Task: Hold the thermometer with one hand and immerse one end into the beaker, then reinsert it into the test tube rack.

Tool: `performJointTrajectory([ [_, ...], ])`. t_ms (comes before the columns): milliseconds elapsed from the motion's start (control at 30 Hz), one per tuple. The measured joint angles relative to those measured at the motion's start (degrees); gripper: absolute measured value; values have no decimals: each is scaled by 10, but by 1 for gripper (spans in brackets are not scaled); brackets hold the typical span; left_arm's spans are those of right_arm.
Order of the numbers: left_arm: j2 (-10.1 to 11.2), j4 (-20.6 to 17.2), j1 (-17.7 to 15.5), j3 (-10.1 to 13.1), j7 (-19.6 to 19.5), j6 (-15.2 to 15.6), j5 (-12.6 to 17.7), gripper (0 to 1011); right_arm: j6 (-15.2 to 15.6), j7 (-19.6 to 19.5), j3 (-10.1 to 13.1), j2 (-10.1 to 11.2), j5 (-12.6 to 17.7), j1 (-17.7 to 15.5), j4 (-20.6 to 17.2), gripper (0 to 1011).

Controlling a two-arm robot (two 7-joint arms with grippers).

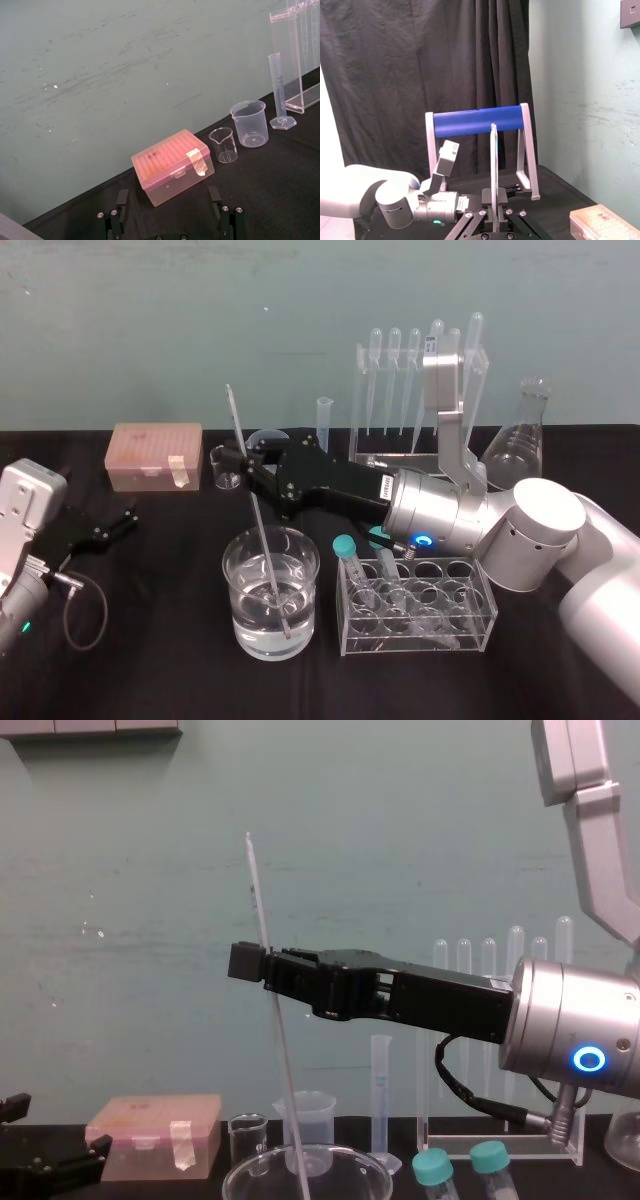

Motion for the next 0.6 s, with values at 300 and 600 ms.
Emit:
performJointTrajectory([
  [300,0,0,0,0,0,0,0,1008,1,-1,0,1,0,-1,-2,52],
  [600,0,0,0,0,0,0,0,1008,2,-1,0,2,1,-1,-2,52],
])
